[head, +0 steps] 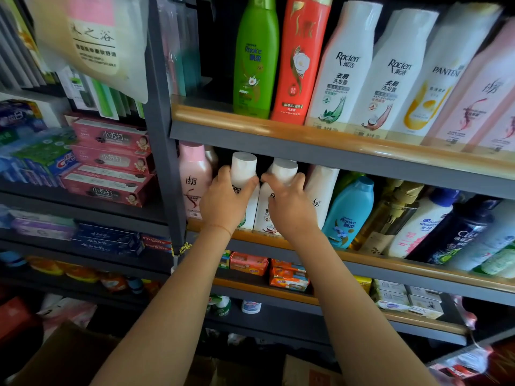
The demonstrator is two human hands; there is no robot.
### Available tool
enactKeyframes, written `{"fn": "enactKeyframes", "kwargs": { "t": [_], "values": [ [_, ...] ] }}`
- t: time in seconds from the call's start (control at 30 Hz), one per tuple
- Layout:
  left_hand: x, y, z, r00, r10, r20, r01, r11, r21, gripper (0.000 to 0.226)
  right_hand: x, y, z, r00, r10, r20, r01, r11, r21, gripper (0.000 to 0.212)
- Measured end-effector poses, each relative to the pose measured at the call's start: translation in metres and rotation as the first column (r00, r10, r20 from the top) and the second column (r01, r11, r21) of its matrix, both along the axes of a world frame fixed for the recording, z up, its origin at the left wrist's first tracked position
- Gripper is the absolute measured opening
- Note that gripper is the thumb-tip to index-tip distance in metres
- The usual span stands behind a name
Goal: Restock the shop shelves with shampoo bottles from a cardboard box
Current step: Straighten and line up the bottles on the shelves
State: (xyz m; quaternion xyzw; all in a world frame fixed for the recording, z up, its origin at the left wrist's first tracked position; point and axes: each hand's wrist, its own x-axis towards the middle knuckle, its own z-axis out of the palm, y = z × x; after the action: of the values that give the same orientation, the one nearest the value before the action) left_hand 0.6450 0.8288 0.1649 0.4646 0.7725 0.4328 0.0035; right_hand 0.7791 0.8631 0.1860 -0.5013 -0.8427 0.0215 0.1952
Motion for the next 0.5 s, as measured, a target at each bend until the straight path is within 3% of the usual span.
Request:
{"fn": "enactKeyframes", "kwargs": {
  "t": [0.23, 0.4, 0.5],
  "values": [
    [0.001, -0.001, 0.001, 1.0, -0.002, 0.002, 0.002, 1.0, 0.004, 0.065, 0.002, 0.001, 0.005, 0.999, 0.013, 0.034, -0.012, 1.0, -0.018, 0.053],
    [0.001, -0.002, 0.002, 0.999, -0.021, 0.03, 0.021, 1.0, 0.0, 0.064, 0.009, -0.006, 0.005, 0.998, 0.061, -0.008, -0.061, 0.997, -0.056, 0.067],
    [0.0, -0.01, -0.003, 0.998, -0.031, 0.055, 0.03, 0.999, 0.023, 0.063, 0.015, -0.024, 0.003, 0.997, -0.014, -0.071, 0.013, 1.0, -0.014, 0.066]
  ]
}}
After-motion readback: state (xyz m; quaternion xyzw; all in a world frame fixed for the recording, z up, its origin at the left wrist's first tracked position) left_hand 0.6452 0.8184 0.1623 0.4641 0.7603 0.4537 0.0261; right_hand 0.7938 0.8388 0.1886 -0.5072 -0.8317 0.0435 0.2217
